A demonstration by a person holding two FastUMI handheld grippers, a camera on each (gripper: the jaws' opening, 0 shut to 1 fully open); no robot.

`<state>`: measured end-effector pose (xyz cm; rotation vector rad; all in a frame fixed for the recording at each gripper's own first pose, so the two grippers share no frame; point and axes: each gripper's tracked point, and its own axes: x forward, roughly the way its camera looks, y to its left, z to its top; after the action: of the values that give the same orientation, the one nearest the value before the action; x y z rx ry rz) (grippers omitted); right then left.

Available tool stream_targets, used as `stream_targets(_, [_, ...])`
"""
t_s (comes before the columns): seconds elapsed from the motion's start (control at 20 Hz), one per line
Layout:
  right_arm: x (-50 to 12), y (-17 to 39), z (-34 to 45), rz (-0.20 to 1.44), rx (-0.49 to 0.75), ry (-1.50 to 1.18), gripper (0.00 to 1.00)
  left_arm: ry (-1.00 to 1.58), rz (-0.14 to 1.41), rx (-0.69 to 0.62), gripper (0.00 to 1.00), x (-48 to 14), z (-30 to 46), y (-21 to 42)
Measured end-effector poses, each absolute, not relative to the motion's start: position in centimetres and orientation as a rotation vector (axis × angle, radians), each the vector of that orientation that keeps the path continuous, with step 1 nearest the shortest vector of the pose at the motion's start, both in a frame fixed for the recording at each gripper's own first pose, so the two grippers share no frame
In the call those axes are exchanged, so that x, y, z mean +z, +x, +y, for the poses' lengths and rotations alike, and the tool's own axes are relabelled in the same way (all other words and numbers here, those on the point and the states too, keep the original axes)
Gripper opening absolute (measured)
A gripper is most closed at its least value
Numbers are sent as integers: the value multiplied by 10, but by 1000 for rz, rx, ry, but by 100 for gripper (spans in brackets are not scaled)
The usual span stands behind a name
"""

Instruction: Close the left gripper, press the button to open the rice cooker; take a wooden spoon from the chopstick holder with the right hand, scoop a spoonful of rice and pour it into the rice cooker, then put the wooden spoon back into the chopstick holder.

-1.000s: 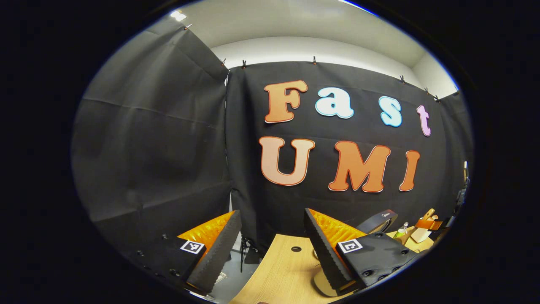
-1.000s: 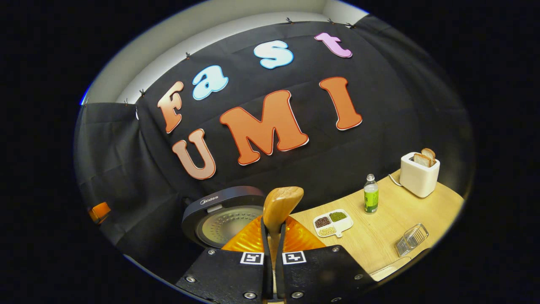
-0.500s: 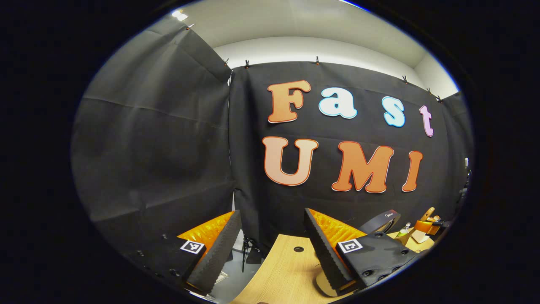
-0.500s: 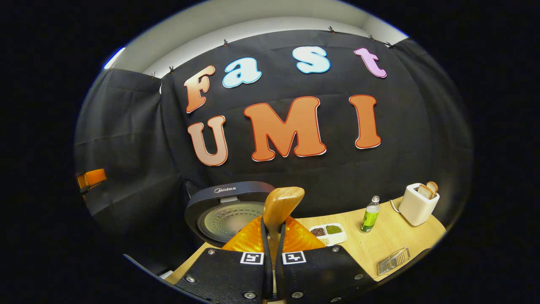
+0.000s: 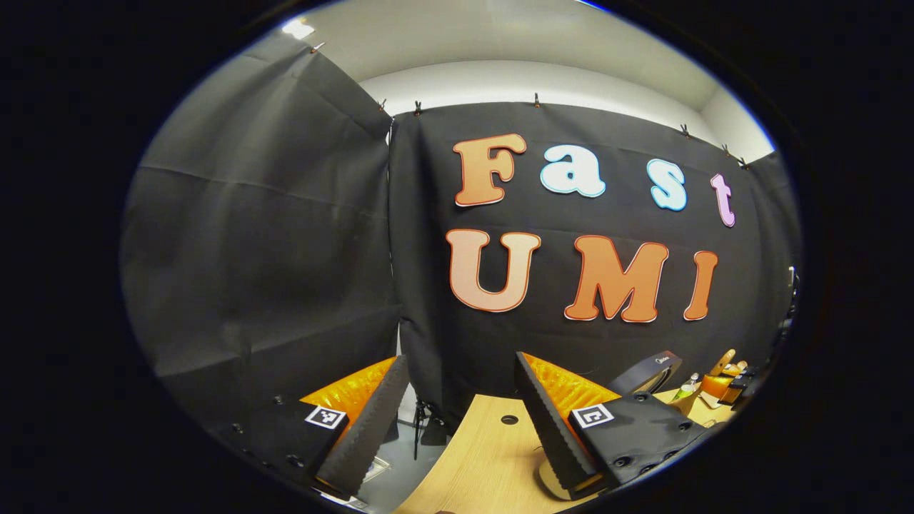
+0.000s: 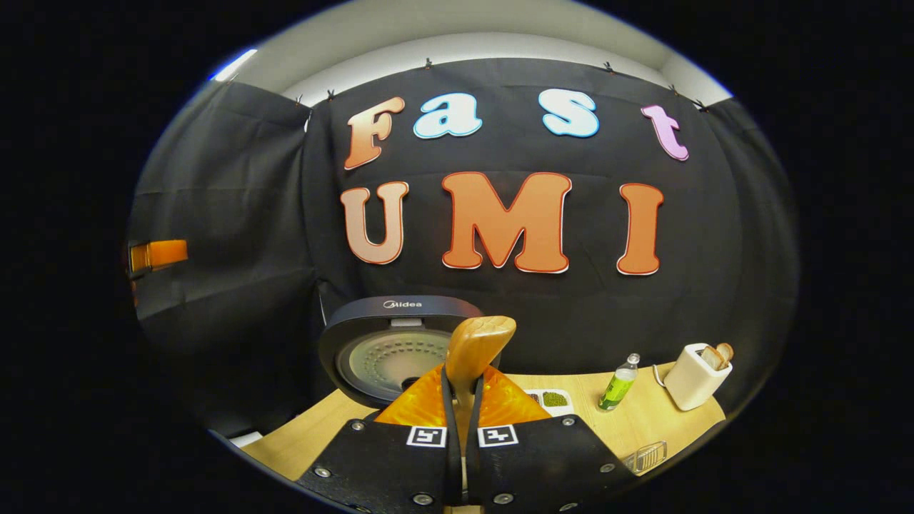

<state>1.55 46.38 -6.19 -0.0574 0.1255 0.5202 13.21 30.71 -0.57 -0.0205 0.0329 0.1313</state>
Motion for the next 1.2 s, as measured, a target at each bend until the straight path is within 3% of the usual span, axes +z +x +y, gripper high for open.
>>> stream_targets(0.55, [-69,10,471,106,561,-154,2,-8,48,137,98,-13,307,132])
stream_targets(1.2, [-65,35,353,142,364,10,2,-14,24,107,97,-7,277,133])
